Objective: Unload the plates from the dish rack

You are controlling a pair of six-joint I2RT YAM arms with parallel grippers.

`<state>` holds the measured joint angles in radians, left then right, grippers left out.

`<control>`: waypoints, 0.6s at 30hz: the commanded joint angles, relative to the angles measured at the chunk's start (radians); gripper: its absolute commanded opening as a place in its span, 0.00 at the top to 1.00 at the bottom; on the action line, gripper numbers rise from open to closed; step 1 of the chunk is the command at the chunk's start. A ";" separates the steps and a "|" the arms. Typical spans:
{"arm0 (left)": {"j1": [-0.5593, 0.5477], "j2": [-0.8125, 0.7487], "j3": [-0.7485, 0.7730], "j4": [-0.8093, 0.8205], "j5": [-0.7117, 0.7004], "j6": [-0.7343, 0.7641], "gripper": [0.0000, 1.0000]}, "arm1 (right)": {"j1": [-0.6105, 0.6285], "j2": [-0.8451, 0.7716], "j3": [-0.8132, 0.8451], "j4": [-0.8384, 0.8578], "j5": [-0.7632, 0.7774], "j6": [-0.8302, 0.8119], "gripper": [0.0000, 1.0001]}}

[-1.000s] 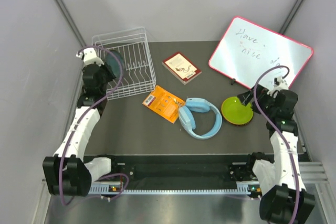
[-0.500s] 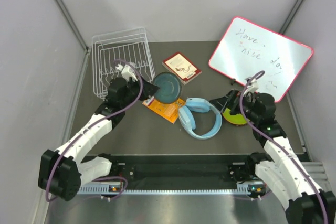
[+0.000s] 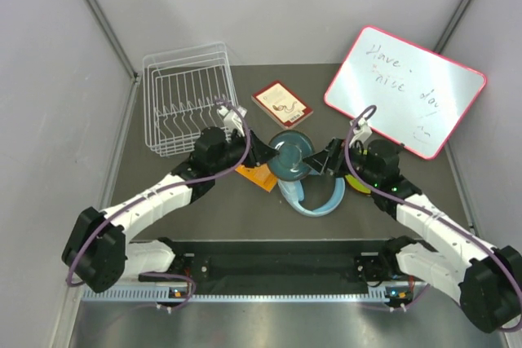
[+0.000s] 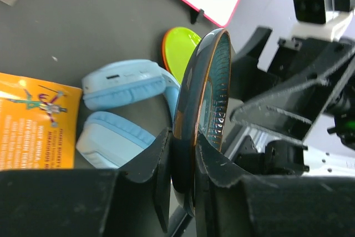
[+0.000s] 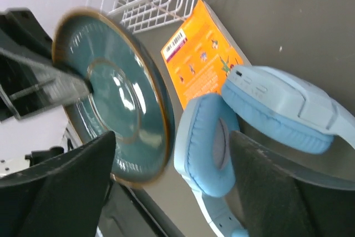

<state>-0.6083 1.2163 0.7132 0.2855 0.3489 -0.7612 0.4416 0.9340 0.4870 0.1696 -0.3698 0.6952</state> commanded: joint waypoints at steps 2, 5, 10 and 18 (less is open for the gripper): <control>-0.041 0.005 0.009 0.165 0.045 -0.013 1.00 | 0.016 0.034 0.041 0.206 -0.040 0.026 0.40; -0.044 0.017 0.006 0.182 0.071 -0.013 1.00 | 0.016 0.037 0.019 0.238 -0.070 0.040 0.78; -0.044 0.026 0.000 0.202 0.097 0.007 0.96 | 0.013 0.000 0.007 0.214 -0.069 0.029 1.00; -0.042 0.037 0.020 0.065 0.036 0.071 0.32 | -0.065 -0.155 0.044 -0.109 0.143 -0.051 1.00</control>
<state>-0.6449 1.2655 0.7044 0.3882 0.4129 -0.7593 0.4335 0.8700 0.4858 0.1978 -0.3511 0.6991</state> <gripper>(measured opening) 0.649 0.066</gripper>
